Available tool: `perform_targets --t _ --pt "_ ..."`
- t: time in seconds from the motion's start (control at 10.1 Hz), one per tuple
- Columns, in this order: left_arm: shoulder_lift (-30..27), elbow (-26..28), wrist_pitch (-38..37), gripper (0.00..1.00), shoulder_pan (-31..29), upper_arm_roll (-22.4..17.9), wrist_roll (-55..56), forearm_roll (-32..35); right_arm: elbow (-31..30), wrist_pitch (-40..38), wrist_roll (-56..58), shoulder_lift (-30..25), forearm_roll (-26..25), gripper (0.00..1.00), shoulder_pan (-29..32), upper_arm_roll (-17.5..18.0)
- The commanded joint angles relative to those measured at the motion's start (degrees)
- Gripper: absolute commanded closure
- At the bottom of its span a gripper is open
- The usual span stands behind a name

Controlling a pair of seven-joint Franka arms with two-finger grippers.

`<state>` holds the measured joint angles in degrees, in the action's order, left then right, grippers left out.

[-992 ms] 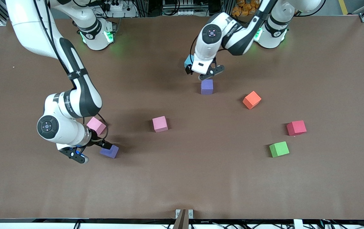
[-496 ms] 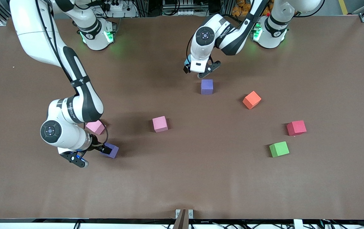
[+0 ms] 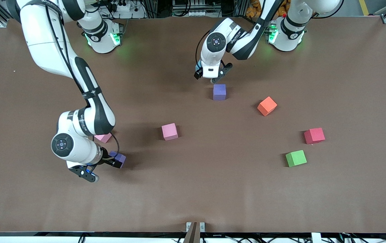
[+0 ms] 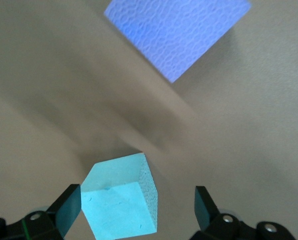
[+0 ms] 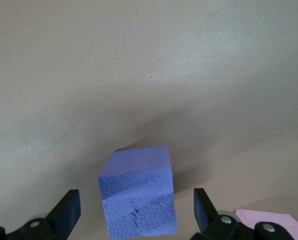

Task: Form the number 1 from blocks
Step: 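Grasp the cyan cube with the left gripper while the right gripper grasps purple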

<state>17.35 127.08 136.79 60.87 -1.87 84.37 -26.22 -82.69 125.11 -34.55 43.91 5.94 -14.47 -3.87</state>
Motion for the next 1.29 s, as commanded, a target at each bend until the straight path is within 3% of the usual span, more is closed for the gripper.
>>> perform_targets --t 0.0,0.3,0.5,0.69,0.79,1.09,1.19 --pt "0.06 1.06 0.85 0.0 1.44 -0.41 2.2 -1.73 2.8 1.0 -0.78 2.58 0.65 0.0 -1.44 -1.4" --pt "0.14 2.47 0.94 0.0 1.53 0.29 3.52 -2.16 0.97 2.59 -0.26 3.02 0.92 0.0 -1.53 -1.31" --pt "0.76 2.39 2.16 0.0 1.79 0.38 3.52 -5.85 -0.27 2.68 0.01 2.76 0.83 0.0 -1.97 -1.31" --pt "1.2 2.39 2.43 0.0 2.49 0.38 3.52 -6.99 -1.15 2.42 0.19 2.5 0.74 0.28 -2.14 -1.31" --pt "1.81 2.39 2.69 0.0 2.84 0.38 3.52 -7.18 -1.5 2.33 0.19 2.32 0.83 0.37 -2.14 -1.31" --pt "2.95 2.39 3.4 0.0 3.63 0.99 3.52 -9.64 -2.81 1.98 0.19 0.13 0.83 0.41 -2.14 -1.31" --pt "3.39 2.39 3.92 0.19 3.81 1.43 3.52 -9.55 -3.35 1.89 0.89 -1.1 0.74 0.41 -2.23 -1.31"
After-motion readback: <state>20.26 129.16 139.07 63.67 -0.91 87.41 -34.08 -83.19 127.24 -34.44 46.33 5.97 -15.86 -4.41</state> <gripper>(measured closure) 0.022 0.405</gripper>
